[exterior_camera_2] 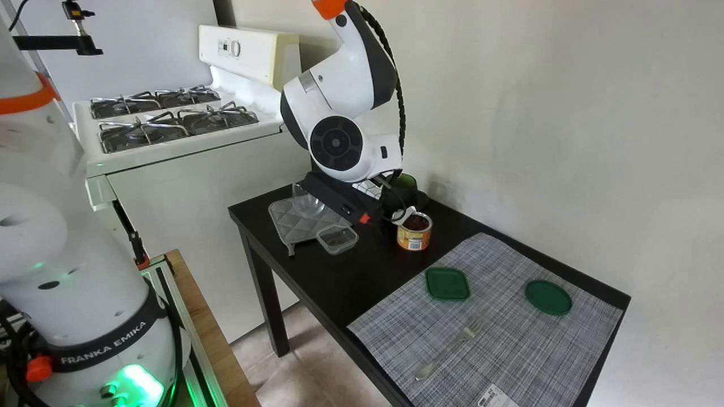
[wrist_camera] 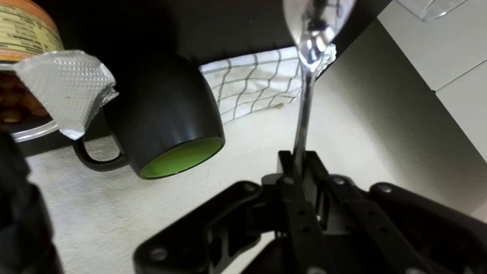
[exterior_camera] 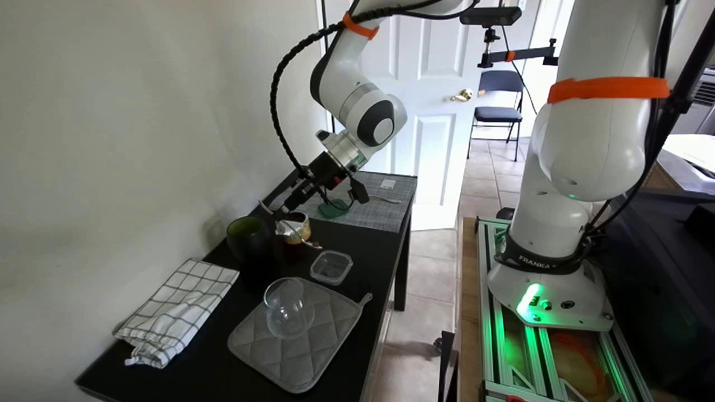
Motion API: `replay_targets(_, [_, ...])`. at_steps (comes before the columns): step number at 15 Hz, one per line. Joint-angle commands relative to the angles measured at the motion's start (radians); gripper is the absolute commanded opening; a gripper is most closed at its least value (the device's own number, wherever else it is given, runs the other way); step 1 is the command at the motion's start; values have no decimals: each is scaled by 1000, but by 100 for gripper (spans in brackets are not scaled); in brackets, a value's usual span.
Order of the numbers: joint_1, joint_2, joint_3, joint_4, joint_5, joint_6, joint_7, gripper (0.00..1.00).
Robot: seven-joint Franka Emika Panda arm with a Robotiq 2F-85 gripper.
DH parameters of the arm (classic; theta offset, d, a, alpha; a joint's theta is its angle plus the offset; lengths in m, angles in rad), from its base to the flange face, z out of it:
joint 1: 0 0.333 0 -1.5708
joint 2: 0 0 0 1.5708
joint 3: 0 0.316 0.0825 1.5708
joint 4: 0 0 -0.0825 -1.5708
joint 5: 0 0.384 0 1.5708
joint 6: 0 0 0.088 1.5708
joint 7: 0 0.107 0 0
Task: Pour the contents of the silver spoon into the small lunchbox
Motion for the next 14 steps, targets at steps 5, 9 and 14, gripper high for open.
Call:
replay_targets(5, [5, -56, -28, -53, -15, -31, 8, 3])
replay_targets(9, [1, -63, -35, -64, -37, -51, 22, 3])
replay_targets(14, [2, -69, -36, -68, -24, -32, 15, 3])
